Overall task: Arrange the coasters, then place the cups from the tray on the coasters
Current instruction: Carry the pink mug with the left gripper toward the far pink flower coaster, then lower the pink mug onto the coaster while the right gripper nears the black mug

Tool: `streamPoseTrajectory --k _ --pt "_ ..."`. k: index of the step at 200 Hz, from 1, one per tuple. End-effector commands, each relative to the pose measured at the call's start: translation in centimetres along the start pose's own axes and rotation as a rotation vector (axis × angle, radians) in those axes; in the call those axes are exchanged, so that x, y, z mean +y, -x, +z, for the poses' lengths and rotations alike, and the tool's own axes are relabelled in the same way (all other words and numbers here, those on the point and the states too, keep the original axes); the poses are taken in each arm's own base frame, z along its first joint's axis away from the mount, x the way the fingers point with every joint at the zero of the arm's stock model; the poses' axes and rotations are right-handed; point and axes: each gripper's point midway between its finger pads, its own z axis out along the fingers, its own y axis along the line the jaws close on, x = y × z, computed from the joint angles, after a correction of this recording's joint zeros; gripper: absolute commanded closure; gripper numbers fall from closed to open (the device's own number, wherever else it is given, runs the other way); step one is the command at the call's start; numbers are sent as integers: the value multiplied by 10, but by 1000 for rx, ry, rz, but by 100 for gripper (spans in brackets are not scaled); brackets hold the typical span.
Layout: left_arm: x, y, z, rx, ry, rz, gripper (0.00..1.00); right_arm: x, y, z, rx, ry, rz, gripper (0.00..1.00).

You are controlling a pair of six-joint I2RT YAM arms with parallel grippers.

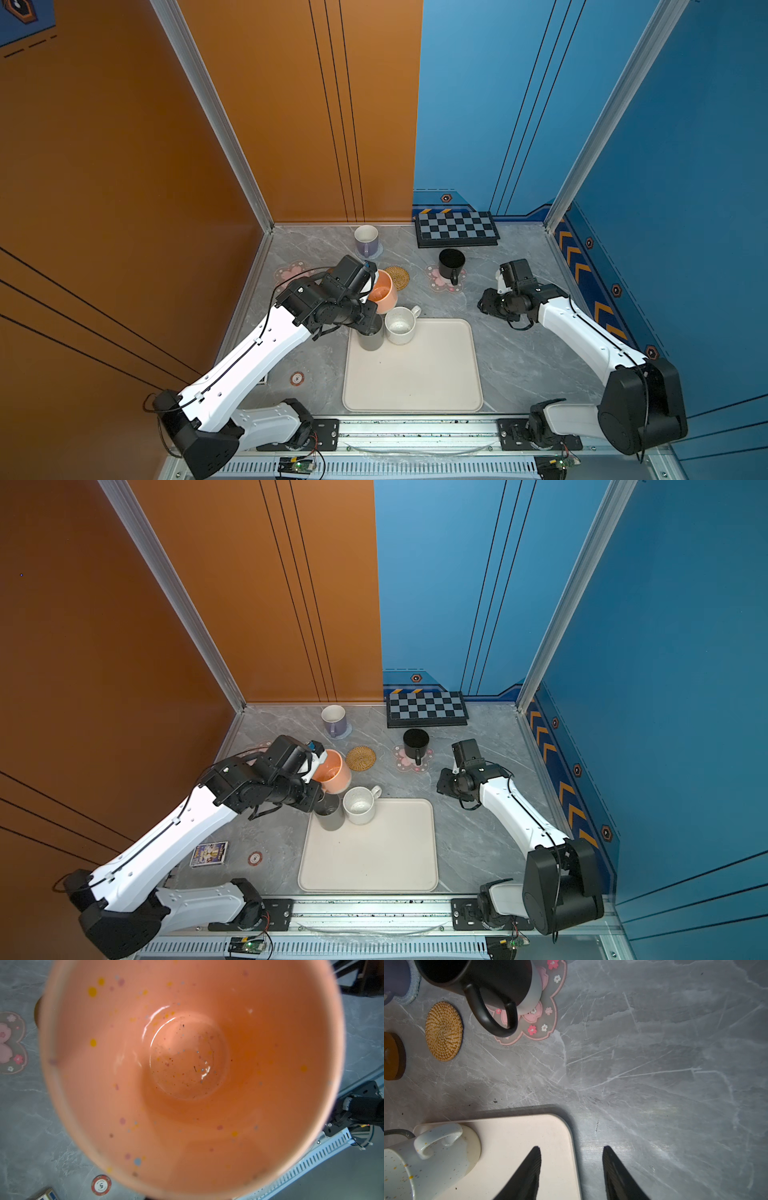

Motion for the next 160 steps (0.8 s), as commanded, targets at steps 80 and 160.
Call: streamPoseTrajectory --k 80,160 --pt "140 31 -4 37 311 -324 100 17 25 0 -13 37 5 50" --pt "221 40 29 171 479 -392 100 21 50 -2 -57 4 1 52"
